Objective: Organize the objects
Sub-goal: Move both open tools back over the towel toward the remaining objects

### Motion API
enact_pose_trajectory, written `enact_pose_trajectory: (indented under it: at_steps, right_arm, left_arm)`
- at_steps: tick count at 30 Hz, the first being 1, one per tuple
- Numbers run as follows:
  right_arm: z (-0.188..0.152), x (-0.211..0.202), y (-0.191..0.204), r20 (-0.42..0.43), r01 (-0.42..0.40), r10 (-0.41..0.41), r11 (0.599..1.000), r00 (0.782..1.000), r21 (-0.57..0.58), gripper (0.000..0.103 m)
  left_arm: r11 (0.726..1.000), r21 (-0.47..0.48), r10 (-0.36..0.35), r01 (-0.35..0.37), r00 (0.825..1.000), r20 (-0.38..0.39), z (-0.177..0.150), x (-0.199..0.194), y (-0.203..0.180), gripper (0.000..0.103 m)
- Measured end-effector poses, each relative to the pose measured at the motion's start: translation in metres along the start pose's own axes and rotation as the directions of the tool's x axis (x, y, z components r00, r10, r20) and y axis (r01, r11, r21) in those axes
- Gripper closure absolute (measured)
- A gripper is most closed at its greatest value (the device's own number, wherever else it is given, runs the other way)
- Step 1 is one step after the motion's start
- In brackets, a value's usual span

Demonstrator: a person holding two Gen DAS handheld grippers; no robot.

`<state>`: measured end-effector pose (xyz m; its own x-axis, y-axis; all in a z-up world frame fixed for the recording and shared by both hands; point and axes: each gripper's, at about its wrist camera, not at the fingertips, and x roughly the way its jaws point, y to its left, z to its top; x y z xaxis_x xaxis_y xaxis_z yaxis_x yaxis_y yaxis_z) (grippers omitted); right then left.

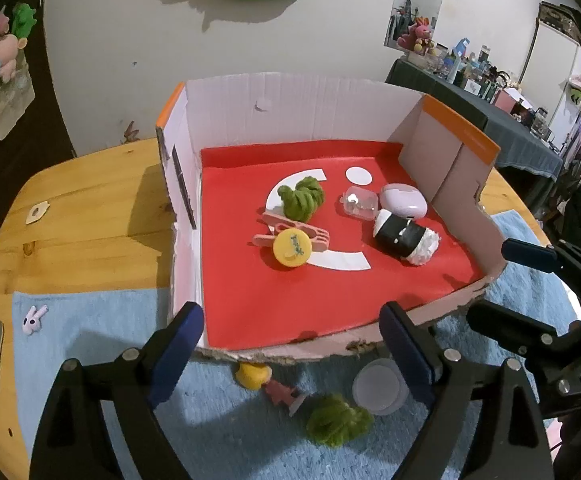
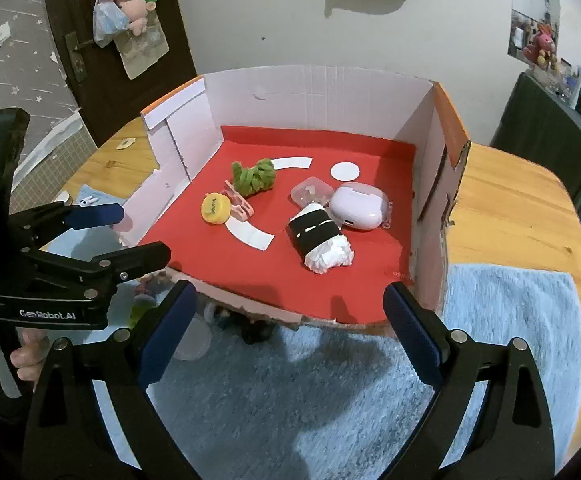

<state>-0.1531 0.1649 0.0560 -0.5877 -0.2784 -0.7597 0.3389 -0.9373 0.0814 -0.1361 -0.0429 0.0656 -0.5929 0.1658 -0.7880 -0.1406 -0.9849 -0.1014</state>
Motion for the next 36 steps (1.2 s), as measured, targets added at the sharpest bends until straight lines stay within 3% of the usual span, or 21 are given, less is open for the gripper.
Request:
enact_pose_trajectory:
  at_steps: [36]
  right_arm:
    - [-0.037, -0.012, 0.012, -0.012, -0.009, 0.009, 1.000, 1.000, 0.016, 0.007]
  left_arm:
    - [0.999, -0.021, -0.025, 0.024, 1.000, -0.019, -0.039, -0.014, -0.004, 0.010]
